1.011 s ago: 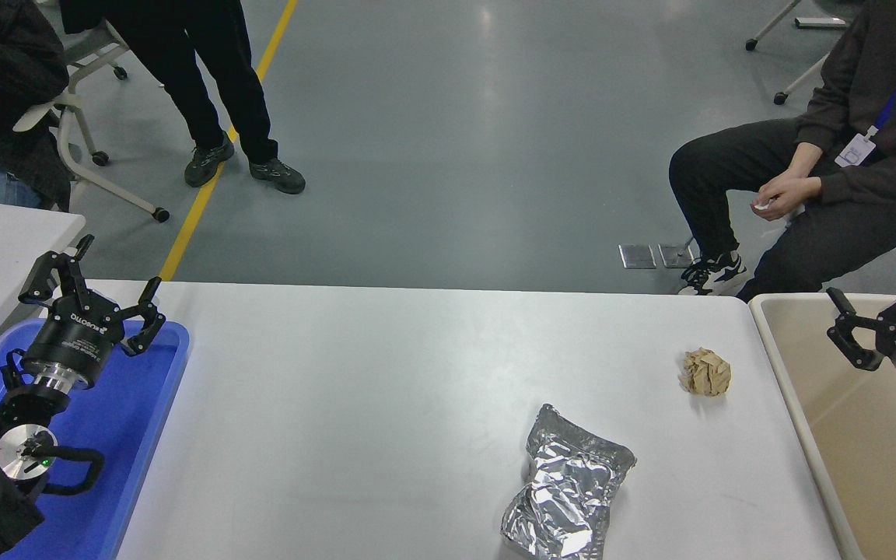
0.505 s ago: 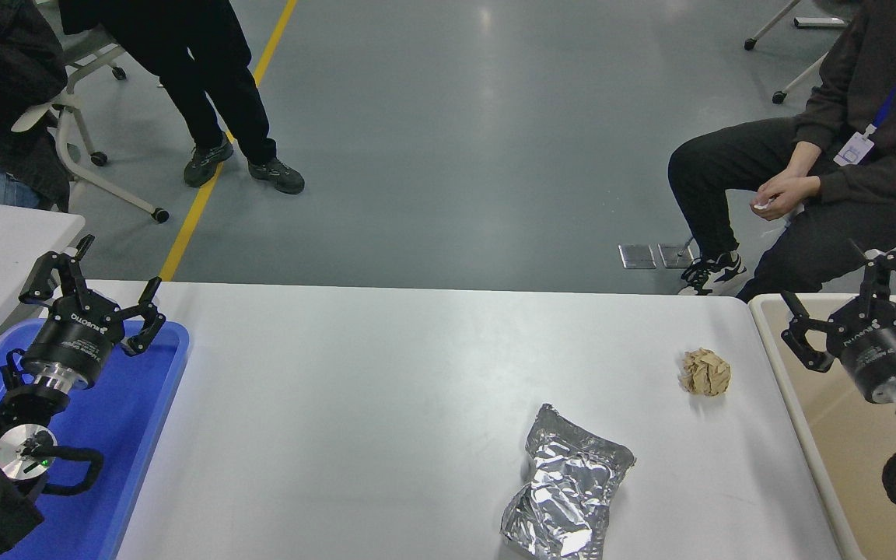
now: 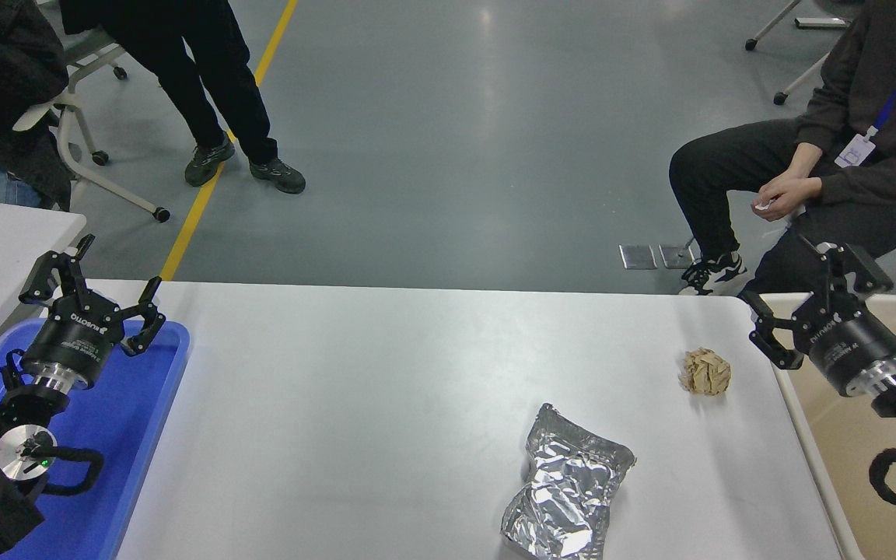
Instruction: Clean the table surface
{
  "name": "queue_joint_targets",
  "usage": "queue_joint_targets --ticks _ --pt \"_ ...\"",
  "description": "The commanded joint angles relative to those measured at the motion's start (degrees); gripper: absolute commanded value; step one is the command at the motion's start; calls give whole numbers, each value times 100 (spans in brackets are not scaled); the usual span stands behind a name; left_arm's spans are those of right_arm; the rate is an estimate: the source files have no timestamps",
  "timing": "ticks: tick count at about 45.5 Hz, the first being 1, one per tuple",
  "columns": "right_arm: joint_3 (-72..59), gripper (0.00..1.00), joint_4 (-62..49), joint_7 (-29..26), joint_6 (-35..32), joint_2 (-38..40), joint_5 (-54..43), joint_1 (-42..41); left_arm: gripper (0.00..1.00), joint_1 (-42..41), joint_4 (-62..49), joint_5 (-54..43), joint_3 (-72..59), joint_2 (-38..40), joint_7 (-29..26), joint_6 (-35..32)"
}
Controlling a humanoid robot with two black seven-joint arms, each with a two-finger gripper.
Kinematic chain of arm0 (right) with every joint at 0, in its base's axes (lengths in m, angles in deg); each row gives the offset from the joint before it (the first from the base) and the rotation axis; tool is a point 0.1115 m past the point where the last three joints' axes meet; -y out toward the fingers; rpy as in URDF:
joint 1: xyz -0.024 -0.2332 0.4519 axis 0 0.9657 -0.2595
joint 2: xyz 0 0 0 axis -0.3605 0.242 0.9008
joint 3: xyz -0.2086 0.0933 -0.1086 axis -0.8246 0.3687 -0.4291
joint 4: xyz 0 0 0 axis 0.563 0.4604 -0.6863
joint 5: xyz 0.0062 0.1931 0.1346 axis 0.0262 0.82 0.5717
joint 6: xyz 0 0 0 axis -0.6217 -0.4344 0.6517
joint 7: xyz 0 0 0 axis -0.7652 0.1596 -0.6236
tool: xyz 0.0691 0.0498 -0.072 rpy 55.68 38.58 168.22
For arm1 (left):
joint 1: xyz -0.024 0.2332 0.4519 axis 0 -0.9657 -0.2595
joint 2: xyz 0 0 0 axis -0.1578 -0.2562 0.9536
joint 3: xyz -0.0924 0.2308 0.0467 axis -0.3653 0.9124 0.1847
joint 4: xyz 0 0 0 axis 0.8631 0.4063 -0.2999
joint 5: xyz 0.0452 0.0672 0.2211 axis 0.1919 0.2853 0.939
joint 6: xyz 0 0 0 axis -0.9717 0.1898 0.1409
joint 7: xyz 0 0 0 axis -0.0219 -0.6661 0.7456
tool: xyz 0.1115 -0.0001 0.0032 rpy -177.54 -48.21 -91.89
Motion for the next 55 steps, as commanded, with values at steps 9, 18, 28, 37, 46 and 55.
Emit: queue_joint_targets --ticks 9,18,28,37,46,55 --pt "-925 100 214 -704 -1282 860 -993 -954 100 0 0 1 2 0 1 0" --pt "-1075 100 354 -828 -1836 1009 -1995 -1156 100 0 0 1 2 0 1 0" --pt "-1083 100 1110 -828 -2003 1229 -3295 -1156 100 0 0 1 2 0 1 0" --pt "-1180 100 1743 -1004 -2029 1335 -4386 -1217 100 0 0 1 2 0 1 0" --pt "-1681 100 1849 -1136 -2003 1300 -4905 -1613 100 0 0 1 2 0 1 0" --pt "-1909 100 1805 -1285 -1986 1256 -5608 -1964 100 0 0 -8 2 0 1 0"
